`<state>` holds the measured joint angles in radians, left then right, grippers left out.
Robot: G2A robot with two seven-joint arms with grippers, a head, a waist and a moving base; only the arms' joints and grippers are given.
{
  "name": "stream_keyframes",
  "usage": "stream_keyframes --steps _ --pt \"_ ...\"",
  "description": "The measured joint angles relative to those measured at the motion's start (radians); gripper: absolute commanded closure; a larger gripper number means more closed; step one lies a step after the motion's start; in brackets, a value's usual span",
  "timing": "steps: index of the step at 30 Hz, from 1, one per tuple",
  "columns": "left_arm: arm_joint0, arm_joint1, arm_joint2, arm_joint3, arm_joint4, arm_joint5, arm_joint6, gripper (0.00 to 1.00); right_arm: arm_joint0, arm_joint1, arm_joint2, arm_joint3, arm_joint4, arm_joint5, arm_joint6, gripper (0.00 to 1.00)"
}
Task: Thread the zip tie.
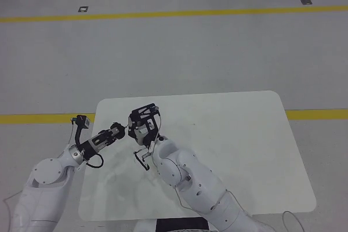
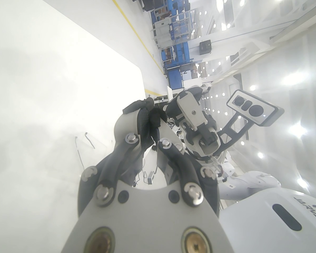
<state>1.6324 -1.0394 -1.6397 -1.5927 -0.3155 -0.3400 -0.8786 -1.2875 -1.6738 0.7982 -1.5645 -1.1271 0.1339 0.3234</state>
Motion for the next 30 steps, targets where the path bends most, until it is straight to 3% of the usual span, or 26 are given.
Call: stream_keyframes --steps 22,30 --pt "0.000 0.000 0.000 0.000 0.000 0.000 0.000 1.00 0.007 -0.001 -0.007 0.023 0.013 -0.006 0.002 1.00" --pt "0.000 0.000 0.000 0.000 0.000 0.000 0.000 1.00 0.003 0.002 0.002 0.034 0.044 -0.050 -0.028 1.00"
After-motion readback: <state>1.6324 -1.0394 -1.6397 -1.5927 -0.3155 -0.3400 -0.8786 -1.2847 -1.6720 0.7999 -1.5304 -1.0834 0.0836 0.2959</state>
